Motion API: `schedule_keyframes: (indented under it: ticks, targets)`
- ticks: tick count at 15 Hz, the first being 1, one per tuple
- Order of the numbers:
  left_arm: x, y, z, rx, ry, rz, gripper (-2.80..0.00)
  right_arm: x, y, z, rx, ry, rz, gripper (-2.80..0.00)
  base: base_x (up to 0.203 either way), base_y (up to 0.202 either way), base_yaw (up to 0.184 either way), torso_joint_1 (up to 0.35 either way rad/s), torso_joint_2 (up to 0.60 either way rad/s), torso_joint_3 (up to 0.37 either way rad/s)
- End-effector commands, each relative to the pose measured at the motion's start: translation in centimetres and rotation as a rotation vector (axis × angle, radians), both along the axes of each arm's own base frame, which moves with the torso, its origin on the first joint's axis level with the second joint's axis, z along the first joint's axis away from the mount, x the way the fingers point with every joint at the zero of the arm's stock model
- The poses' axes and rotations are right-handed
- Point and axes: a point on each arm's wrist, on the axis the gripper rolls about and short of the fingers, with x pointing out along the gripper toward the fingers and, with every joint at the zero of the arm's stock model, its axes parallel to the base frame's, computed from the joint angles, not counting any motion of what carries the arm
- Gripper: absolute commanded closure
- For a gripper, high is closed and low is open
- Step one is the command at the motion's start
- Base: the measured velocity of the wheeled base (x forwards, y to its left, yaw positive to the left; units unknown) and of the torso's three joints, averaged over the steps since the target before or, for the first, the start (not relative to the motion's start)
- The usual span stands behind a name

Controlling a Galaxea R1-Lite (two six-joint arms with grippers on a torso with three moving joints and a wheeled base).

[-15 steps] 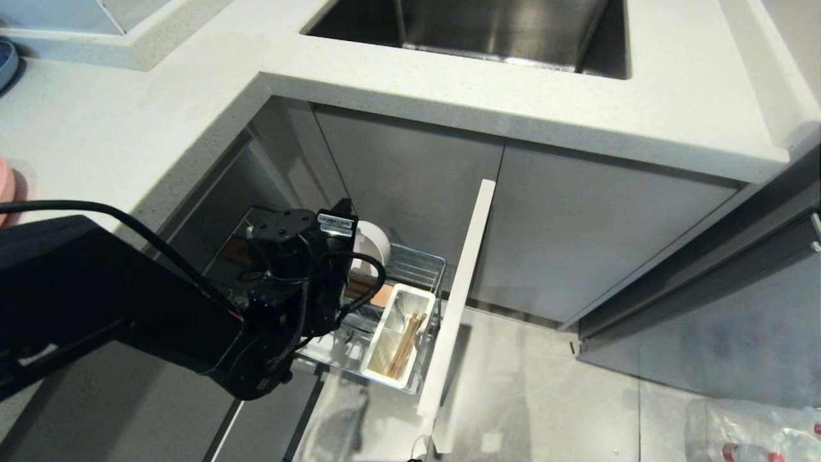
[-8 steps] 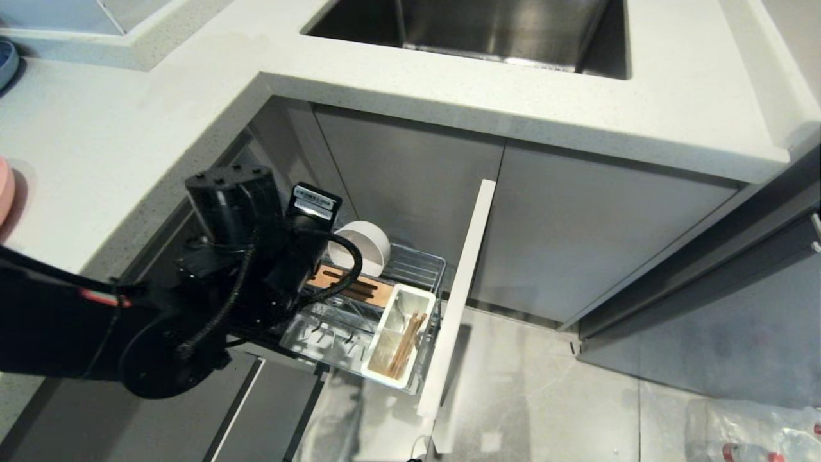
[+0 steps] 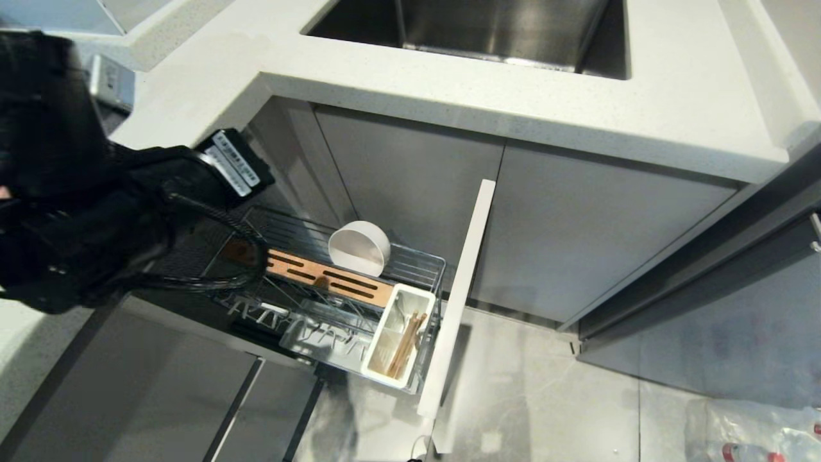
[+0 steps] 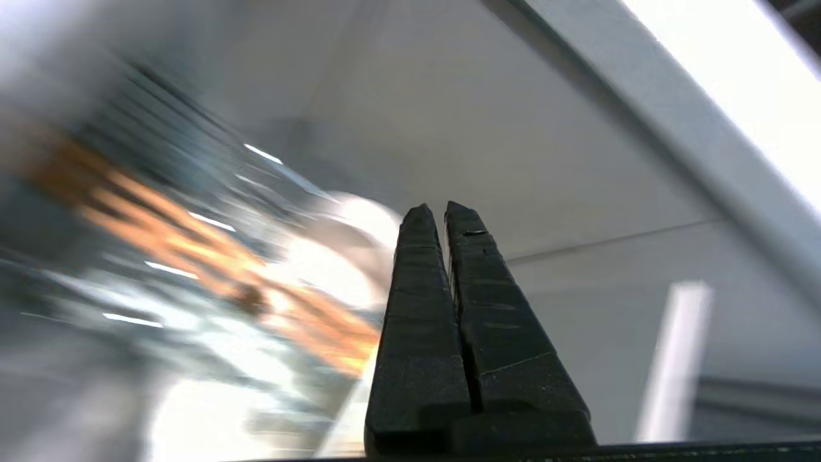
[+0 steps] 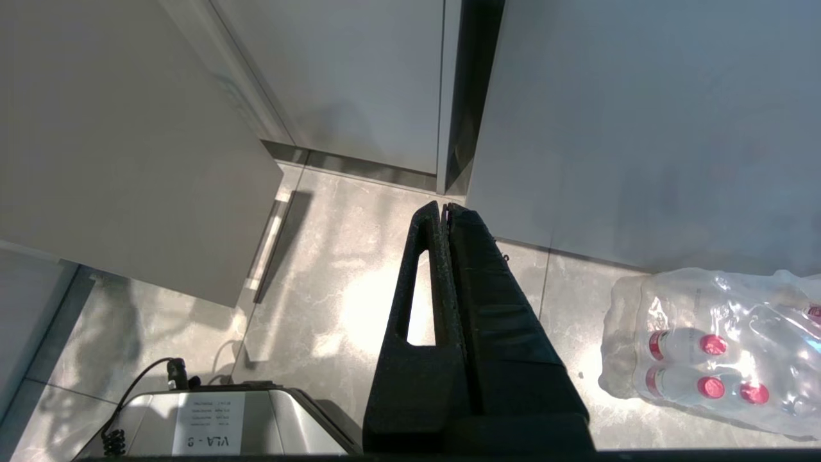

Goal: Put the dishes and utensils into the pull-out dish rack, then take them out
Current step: Pick up the chopsticks and place it in the cupboard

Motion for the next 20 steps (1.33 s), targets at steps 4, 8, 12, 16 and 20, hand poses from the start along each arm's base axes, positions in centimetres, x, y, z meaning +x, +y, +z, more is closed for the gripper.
schedule_keyframes:
  ticks: [4,8,12,16,20]
  targets:
    - [-3.0,7.9,4.4,0.251,-0.036,0.269,0.00,0.0,0.0,0.0,0.000,0.002,0.001,0.00,0.000,0.000,0.000,0.000,0.00,0.000]
    - [-6.7,11.4,8.9,0.271,-0.076,0.510,0.00,0.0,0.0,0.0,0.000,0.002,0.001,0.00,0.000,0.000,0.000,0.000,0.00,0.000]
    - [-7.3,13.5,9.7,0.206,-0.038,0.751,0.00,0.0,0.0,0.0,0.000,0.002,0.001,0.00,0.000,0.000,0.000,0.000,0.00,0.000]
    - [-8.7,15.3,10.5,0.075,0.142,0.838,0.00,0.0,0.0,0.0,0.000,0.002,0.002,0.00,0.000,0.000,0.000,0.000,0.00,0.000]
    - [-6.2,18.9,8.9,-0.115,0.342,0.872,0.00,0.0,0.0,0.0,0.000,0.002,0.001,0.00,0.000,0.000,0.000,0.000,0.00,0.000]
